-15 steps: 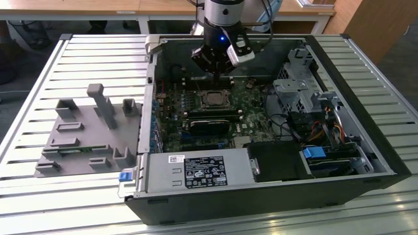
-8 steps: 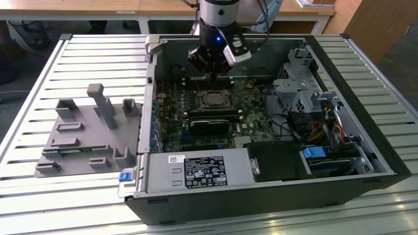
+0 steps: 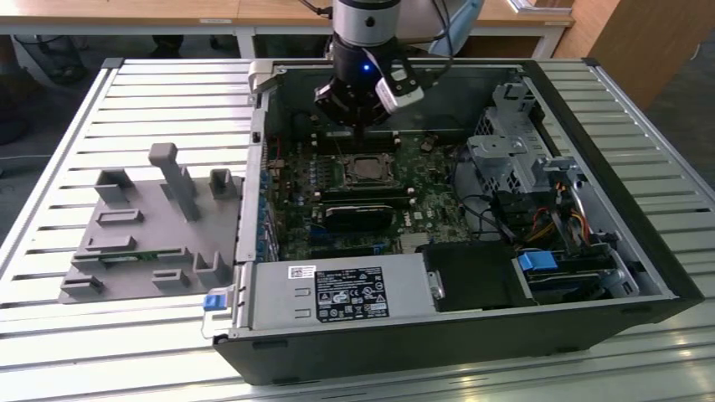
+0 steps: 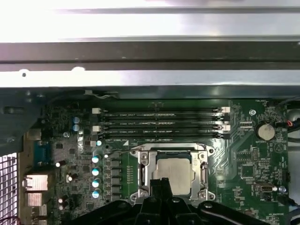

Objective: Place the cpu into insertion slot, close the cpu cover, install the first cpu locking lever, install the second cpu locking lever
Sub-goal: 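Install the first cpu locking lever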

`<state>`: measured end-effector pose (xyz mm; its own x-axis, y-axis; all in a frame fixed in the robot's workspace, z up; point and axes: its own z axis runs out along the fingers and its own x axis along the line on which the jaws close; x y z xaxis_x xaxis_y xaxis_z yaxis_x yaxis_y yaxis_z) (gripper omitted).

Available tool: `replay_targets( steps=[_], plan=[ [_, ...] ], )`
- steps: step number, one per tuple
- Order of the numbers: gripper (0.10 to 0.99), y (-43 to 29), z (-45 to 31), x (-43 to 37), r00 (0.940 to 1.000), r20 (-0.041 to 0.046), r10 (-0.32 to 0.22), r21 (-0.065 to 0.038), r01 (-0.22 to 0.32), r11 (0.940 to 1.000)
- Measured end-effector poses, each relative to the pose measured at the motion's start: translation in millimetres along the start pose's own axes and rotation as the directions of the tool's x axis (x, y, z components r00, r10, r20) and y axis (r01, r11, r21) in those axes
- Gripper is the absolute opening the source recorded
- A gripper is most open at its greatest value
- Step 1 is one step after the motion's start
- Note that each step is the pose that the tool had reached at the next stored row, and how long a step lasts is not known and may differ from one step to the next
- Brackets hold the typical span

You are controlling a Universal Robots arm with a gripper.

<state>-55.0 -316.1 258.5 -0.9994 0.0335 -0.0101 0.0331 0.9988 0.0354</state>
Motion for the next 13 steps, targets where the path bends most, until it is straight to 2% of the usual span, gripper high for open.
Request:
replay_targets(
  steps=[7, 13],
  plan=[
    [0.106, 0.6, 0.4, 15.7, 1.0000, 0.0052, 0.000, 0.000, 0.000, 1.0000],
    [0.106, 0.8, 2.1, 23.9, 1.0000, 0.0056, 0.000, -0.001, 0.000, 1.0000]
  ],
)
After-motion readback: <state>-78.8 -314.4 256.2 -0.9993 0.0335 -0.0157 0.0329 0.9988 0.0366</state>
